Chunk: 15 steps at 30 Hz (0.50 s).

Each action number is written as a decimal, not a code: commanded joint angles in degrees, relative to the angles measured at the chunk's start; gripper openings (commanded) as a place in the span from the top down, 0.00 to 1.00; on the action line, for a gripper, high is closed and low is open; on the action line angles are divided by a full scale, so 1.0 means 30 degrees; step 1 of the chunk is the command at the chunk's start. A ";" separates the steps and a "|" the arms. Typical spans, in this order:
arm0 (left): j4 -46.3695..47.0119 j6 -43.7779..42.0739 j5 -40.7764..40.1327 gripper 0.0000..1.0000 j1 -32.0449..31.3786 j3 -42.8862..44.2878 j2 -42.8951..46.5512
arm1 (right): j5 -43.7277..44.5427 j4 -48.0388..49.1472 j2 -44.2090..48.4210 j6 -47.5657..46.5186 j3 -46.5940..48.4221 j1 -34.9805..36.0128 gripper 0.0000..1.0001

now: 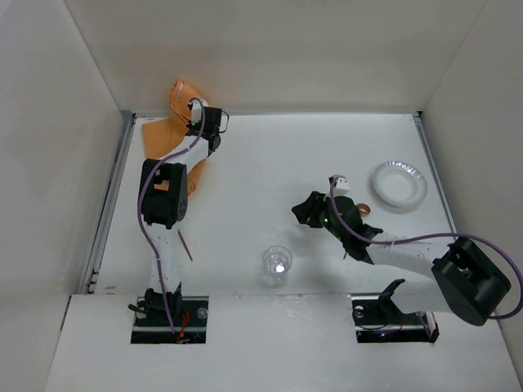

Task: Set the dinner table for one person

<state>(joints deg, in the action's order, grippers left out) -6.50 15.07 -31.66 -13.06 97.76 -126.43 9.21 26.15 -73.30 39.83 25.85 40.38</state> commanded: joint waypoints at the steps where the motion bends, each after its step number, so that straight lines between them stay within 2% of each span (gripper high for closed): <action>1: 0.1314 0.0513 0.2054 0.98 -0.1049 -0.1087 0.2589 | 0.0152 0.0687 0.0232 -0.0212 0.0555 -0.0350 0.47; 7: 0.2837 0.0485 0.3432 0.99 -0.3537 -0.1939 0.3852 | 0.0503 0.0687 0.0525 -0.0182 0.0350 -0.0526 0.47; 15: 0.4568 0.1127 0.5659 0.98 -0.7200 -0.2145 0.3765 | 0.1351 0.0570 0.1608 -0.0153 -0.0148 -0.0935 0.47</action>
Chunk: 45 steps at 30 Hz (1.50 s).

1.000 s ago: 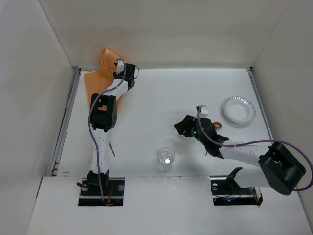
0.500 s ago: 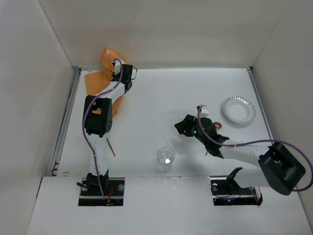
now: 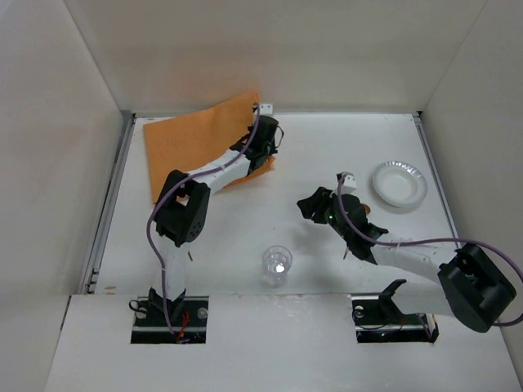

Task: Set the dinner table for one person

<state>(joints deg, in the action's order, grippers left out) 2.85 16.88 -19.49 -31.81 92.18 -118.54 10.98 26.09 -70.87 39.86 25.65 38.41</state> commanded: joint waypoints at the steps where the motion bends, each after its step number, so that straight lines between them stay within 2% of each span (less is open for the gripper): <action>1: 0.1568 0.0785 0.1864 0.98 -0.1301 -0.0317 0.1106 | 0.0966 0.0592 0.0946 -0.0160 -0.0170 -0.0339 0.47; 10: 0.2068 0.3802 0.4148 0.98 -0.3734 0.0384 0.0521 | 0.2606 0.0094 0.3318 0.0162 -0.1136 -0.0895 0.48; 15: 0.1891 0.6028 0.5379 0.91 -0.4788 0.1146 -0.0153 | 0.3457 -0.0228 0.4725 0.0425 -0.1693 -0.1334 0.48; 20: 0.1978 0.6736 0.5617 0.78 -0.5639 0.1148 0.0926 | 0.3721 -0.0668 0.5312 0.0659 -0.1840 -0.1599 0.49; 24: 0.2154 0.6530 0.4681 0.56 -0.5612 0.0243 0.2624 | 0.4044 -0.0668 0.5635 0.0748 -0.1987 -0.1599 0.49; 28: 0.2330 0.6414 0.3715 0.52 -0.4735 -0.2009 0.4441 | 0.4073 -0.0668 0.5373 0.0631 -0.1900 -0.1599 0.49; 30: 0.2330 0.6267 0.2896 0.53 -0.4033 -0.3706 0.5320 | 0.4015 -0.0668 0.4934 0.0572 -0.1754 -0.1599 0.58; 33: 0.2126 0.6441 0.1111 0.54 -0.2627 -0.7102 0.6813 | 0.3811 -0.0726 0.4115 0.0513 -0.1461 -0.1599 0.83; 35: 0.2038 0.6530 -0.0177 0.54 -0.1952 -0.9124 0.7780 | 0.3781 -0.0989 0.3354 0.0601 -0.1168 -0.1657 0.85; 37: 0.1834 0.6501 -0.1933 0.54 -0.1512 -1.1264 0.8864 | 0.3780 -0.1253 0.2446 0.0601 -0.0788 -0.1803 0.83; 42: 0.0663 0.7085 -0.4372 0.52 -0.0458 -1.4580 1.0858 | 0.3519 -0.2657 -0.0307 0.1505 0.0471 -0.3120 0.48; 45: 0.0106 0.7729 -0.4491 0.50 0.0421 -1.5753 1.1475 | 0.2641 -0.3274 -0.1742 0.2444 0.1437 -0.3648 0.39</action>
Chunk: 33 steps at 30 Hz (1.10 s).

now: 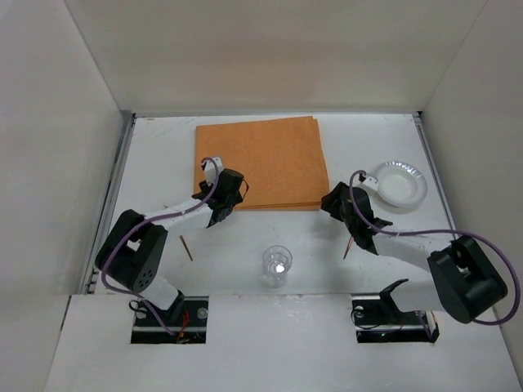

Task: Set the dinner table for one person

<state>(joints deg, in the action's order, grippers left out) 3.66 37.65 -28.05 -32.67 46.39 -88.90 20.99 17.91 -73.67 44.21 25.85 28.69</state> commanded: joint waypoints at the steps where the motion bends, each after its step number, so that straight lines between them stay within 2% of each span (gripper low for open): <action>1: -0.0253 0.0955 -0.1635 0.50 0.0969 -0.0812 0.1713 | -0.0960 -0.0725 -0.1308 0.1229 0.1723 -0.0553 0.38; 8: -0.0458 0.2068 -0.1227 0.49 0.2318 -0.2805 0.2709 | -0.2454 -0.1371 -0.4502 0.2664 0.3922 -0.1461 0.43; 13: -0.0050 0.2772 -0.1021 0.49 0.3313 -0.4504 0.3706 | -0.2136 -0.1313 -0.4741 0.2960 0.3515 -0.1667 0.46; 20: 0.1239 0.2860 -0.0199 0.49 0.4077 -0.4537 0.2976 | -0.2426 -0.1488 -0.5764 0.3281 0.4186 -0.1638 0.45; 23: 0.1620 0.3007 -0.0228 0.50 0.4107 -0.4361 0.2624 | -0.2544 -0.1342 -0.6292 0.3429 0.4421 -0.1726 0.49; 26: 0.2293 0.3153 -0.0229 0.55 0.4106 -0.4477 0.2243 | -0.2574 -0.1341 -0.6469 0.3516 0.4655 -0.1697 0.66; 28: 0.2616 0.3241 -0.0287 0.60 0.4252 -0.4623 0.1950 | -0.2603 -0.1400 -0.6295 0.3575 0.4656 -0.1697 0.74; 33: 0.3963 0.3593 -0.0347 0.80 0.4312 -0.5648 0.2007 | -0.2779 -0.1517 -0.5008 0.3400 0.3955 -0.1814 0.81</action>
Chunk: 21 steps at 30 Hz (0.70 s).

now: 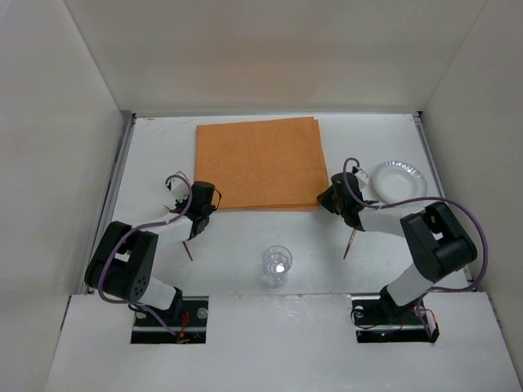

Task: Set the dinner table for one person

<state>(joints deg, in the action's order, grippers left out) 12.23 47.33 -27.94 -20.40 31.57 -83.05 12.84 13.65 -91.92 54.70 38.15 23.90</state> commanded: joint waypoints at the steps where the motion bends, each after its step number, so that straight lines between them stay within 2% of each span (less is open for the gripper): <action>1: 0.1138 0.0366 -0.0383 0.83 0.0196 -0.0826 0.0171 | -0.0091 -0.0126 0.1311 -0.0156 -0.0294 -0.0218 0.82; 3: 0.1110 0.0249 -0.0470 0.89 0.0078 -0.1089 0.0522 | -0.0557 -0.0184 0.1722 -0.0302 -0.0616 -0.0276 0.84; 7: 0.0351 0.0131 -0.0324 0.93 -0.0126 -0.1792 0.1954 | -0.1262 -0.0185 0.2863 -0.0273 -0.1757 -0.0219 0.87; 21: -0.5011 0.1594 -0.1026 0.95 -0.2731 -0.3579 0.7874 | -0.1175 -0.2585 0.8166 -0.0244 -0.5333 -0.0189 0.88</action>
<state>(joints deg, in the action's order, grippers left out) 3.05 50.52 -27.44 -27.24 22.28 -62.04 7.27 9.02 -70.00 54.61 23.40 23.68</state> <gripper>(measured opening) 0.093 0.194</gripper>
